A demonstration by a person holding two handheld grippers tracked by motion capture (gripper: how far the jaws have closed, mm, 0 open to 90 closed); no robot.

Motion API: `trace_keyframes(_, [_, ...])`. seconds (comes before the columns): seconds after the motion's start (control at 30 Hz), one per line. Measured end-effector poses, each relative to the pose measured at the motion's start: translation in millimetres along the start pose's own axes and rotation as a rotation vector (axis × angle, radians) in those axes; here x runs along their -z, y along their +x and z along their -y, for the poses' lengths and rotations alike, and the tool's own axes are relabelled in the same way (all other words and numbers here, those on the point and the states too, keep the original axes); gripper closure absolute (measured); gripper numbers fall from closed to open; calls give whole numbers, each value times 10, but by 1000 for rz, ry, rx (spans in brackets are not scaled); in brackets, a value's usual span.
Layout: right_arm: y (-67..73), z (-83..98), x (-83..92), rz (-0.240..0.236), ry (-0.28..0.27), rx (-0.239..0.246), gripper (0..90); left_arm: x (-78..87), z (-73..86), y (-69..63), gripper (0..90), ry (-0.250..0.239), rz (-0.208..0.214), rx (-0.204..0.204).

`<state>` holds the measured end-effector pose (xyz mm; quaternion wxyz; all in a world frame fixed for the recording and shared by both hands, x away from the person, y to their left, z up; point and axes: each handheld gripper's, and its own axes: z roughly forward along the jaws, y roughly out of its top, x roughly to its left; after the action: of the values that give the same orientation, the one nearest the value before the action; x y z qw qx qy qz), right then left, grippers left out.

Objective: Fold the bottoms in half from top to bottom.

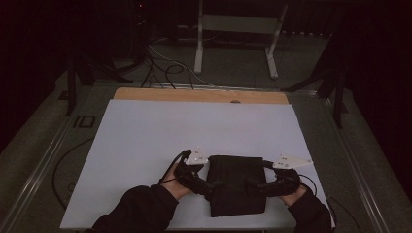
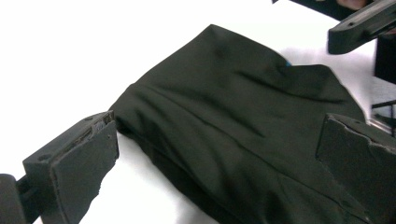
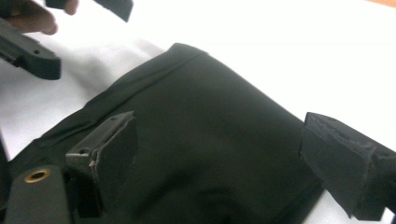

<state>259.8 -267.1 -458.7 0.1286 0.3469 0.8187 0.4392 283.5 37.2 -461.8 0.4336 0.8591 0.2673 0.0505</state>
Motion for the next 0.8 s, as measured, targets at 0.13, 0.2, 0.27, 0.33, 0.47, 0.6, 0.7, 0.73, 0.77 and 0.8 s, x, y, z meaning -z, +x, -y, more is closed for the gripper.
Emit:
trace_keyframes(0.13, [-26,-20,17,33,-4,-5,111,-12,-24,2,2,9,-11,15])
trace_keyframes(0.2, [-42,-35,23,43,-3,-5,111,-25,-36,10,2,19,-16,30])
trace_keyframes(0.27, [-47,-49,29,56,-3,-8,111,-42,-46,15,2,23,-31,45])
trace_keyframes(0.33, [-51,-61,28,72,-4,-5,111,-60,-56,24,2,27,-43,58])
trace_keyframes(0.47, [-57,-67,14,95,2,-12,111,-114,-62,51,2,24,-69,95])
trace_keyframes(0.6, [-72,-36,-22,113,10,-31,111,-172,-58,63,2,28,-72,118])
trace_keyframes(0.7, [-98,-4,-42,129,10,-48,112,-206,-50,69,2,32,-66,120])
trace_keyframes(0.73, [-104,2,-43,131,10,-54,112,-223,-44,73,2,29,-65,122])
trace_keyframes(0.77, [-110,15,-53,140,8,-62,112,-232,-37,83,2,26,-62,119])
trace_keyframes(0.8, [-115,24,-58,150,14,-65,112,-242,-31,90,2,33,-72,119])
